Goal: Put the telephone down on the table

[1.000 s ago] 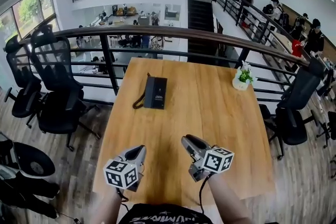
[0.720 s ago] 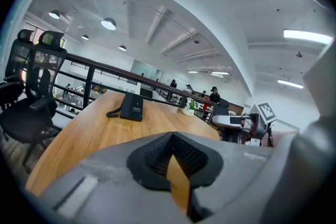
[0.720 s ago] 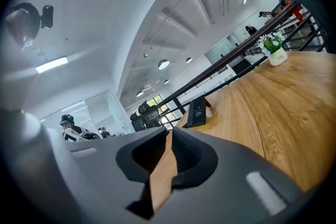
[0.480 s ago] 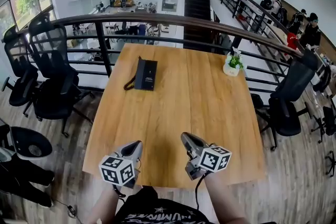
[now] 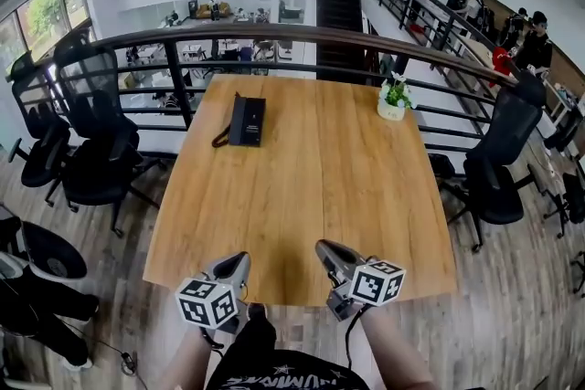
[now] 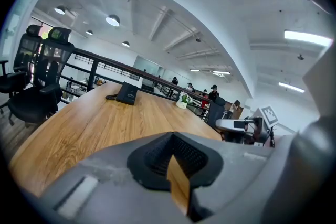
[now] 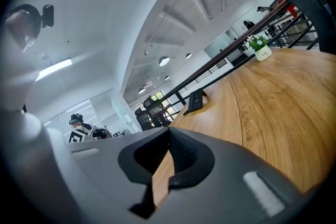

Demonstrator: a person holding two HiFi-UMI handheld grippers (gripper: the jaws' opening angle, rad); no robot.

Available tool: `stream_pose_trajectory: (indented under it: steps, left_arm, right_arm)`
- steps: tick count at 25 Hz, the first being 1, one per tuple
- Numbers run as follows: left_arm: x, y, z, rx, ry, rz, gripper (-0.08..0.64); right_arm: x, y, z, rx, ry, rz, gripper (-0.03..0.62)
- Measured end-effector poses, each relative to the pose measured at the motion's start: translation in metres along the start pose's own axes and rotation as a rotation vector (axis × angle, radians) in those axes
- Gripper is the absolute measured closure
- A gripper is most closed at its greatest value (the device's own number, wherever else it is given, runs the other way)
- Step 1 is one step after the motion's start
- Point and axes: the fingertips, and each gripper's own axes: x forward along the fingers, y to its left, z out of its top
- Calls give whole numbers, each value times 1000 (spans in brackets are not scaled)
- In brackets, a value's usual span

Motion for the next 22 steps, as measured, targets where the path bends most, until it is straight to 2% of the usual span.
stream_pose_trajectory:
  steps: [12, 22]
  left_arm:
    - [-56, -62, -60, -1, 41, 4, 558]
    - [-92, -77, -94, -41, 46, 77, 558]
  right_arm:
    - [-81, 28, -38, 4, -4, 33, 594]
    - [-119, 34, -84, 51, 35, 46, 594]
